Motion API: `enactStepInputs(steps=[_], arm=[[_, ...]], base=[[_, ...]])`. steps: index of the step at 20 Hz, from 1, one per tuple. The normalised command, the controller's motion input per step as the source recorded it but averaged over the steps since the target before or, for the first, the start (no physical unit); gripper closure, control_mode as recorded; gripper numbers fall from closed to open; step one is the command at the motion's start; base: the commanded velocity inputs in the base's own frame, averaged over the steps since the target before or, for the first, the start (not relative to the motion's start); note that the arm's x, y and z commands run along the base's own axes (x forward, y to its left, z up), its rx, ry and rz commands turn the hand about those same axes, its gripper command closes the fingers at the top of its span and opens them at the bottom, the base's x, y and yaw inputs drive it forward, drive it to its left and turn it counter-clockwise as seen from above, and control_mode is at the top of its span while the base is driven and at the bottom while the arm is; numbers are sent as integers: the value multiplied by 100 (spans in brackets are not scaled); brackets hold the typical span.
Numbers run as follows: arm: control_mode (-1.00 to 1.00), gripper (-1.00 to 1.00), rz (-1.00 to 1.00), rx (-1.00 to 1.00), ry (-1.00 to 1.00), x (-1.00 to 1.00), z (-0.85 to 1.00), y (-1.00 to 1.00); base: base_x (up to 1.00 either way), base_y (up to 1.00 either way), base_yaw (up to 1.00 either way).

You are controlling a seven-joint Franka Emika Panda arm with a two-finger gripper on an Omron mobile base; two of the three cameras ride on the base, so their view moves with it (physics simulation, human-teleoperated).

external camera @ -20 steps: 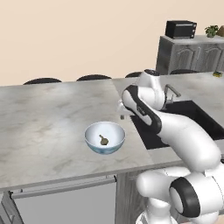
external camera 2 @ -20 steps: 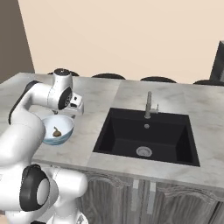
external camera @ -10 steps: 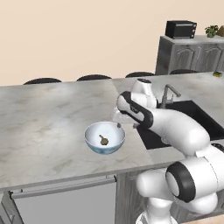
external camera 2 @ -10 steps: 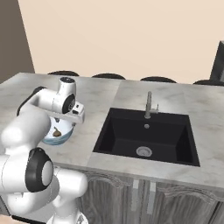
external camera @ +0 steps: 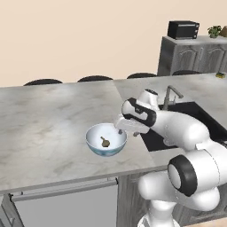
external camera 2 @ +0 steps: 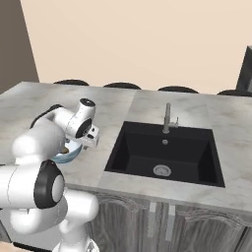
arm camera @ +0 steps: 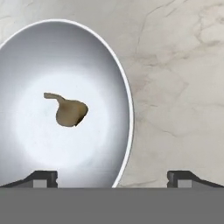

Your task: Move the glass cup from next to the sink to the open cabinet. Then, move the bowl with the garlic to the fridge to clear the area for faucet cleaning.

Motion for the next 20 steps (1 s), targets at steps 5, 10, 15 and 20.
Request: enactStepInputs(steps=[5,10,15,20], arm=[[-100,-100,0,2,0,9,-49,0],[-100,100,0,5,0,17,-36,15],[-100,100,0,4,0,4,-7,6],[-100,100,0,0,-6,-14,12,0]], base=[[0,0,0],[0,0,0],[0,0,0],[0,0,0]])
